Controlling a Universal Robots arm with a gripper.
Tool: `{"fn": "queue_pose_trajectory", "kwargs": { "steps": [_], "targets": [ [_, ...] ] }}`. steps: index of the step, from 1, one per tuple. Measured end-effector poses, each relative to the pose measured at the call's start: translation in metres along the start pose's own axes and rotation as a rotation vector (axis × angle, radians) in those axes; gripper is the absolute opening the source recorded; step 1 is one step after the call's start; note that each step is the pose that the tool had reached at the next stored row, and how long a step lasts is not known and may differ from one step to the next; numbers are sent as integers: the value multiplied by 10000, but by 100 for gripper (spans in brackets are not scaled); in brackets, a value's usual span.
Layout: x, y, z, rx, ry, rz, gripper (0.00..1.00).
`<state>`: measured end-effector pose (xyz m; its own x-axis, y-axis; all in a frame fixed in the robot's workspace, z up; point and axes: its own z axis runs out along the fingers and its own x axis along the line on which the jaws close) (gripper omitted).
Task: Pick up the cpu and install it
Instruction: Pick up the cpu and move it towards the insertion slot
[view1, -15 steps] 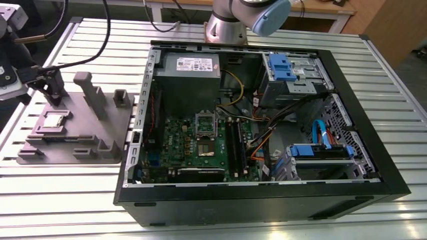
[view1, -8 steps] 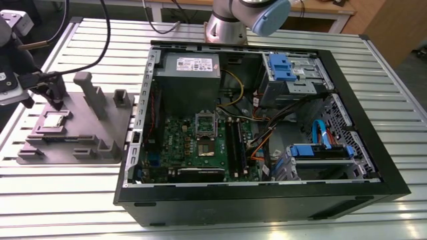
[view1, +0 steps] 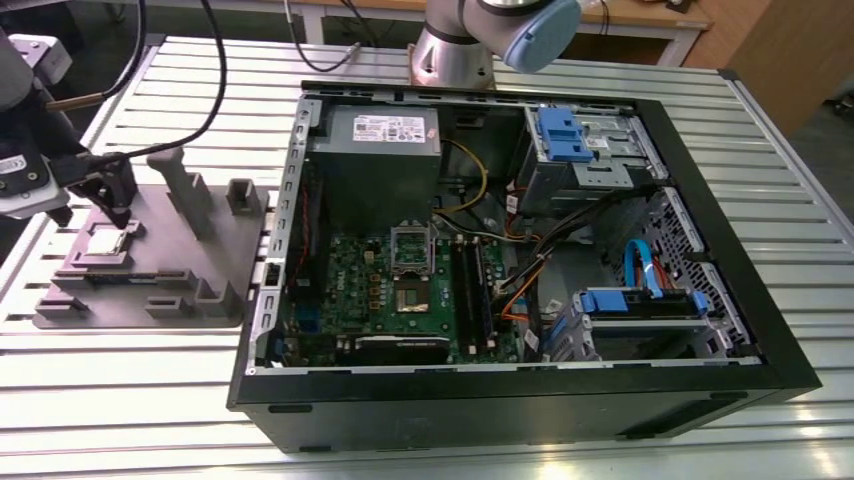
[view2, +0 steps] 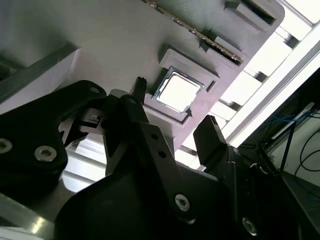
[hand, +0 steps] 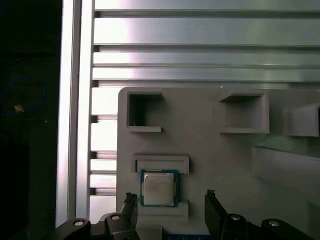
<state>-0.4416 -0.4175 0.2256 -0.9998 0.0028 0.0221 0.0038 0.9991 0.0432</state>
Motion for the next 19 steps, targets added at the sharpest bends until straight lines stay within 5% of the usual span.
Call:
{"fn": "queue_pose_trajectory", "kwargs": {
  "steps": [8,14,19],
  "targets": [
    [18,-6,146,-2,-6,151,65],
    [22,-7,158,-3,-7,164,65],
    [21,-9,228,-70,-7,163,65]
  ]
}}
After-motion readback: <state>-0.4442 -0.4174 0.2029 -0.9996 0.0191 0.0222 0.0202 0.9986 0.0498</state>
